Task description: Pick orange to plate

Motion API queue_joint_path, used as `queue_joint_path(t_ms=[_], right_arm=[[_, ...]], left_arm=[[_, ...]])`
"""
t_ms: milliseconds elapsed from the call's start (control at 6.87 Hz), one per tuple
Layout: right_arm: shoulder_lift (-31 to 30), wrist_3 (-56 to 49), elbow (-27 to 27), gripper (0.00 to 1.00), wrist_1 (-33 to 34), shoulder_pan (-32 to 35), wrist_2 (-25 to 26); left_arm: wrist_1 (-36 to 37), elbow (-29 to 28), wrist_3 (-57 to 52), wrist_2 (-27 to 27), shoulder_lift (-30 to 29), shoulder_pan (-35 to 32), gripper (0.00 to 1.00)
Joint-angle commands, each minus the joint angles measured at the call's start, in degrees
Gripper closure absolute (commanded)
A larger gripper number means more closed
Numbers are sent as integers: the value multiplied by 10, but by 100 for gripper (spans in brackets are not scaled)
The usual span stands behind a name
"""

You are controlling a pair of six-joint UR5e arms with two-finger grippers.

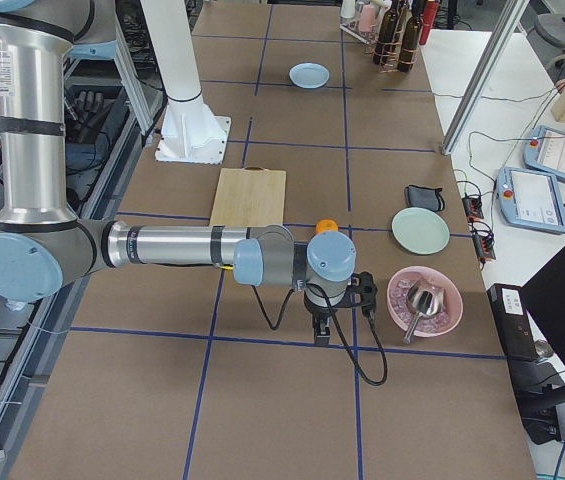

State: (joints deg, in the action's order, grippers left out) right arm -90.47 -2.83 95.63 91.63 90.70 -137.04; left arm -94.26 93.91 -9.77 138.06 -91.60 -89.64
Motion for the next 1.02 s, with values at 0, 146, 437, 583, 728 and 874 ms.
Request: queue_joint_path(t_ms=[0, 146, 437, 583, 728, 874], right_arm=[[21, 7, 5, 0, 1, -1, 0], [21, 8, 6, 0, 1, -2, -2], [22, 10, 4, 0, 2, -3, -30], [24, 10, 5, 0, 2, -2, -46], [26, 10, 5, 0, 1, -3, -46], [27, 9, 5, 0, 0, -3, -45]], left_arm=[[-27, -1, 24, -2, -1, 20, 0], [-69, 0, 133, -5, 1, 71, 0], [-232, -2, 335, -50, 38, 156, 0], [-320, -6, 439, -66, 58, 207, 0], [-368, -6, 532, -98, 60, 259, 0], [-390, -9, 594, -146, 59, 310, 3]])
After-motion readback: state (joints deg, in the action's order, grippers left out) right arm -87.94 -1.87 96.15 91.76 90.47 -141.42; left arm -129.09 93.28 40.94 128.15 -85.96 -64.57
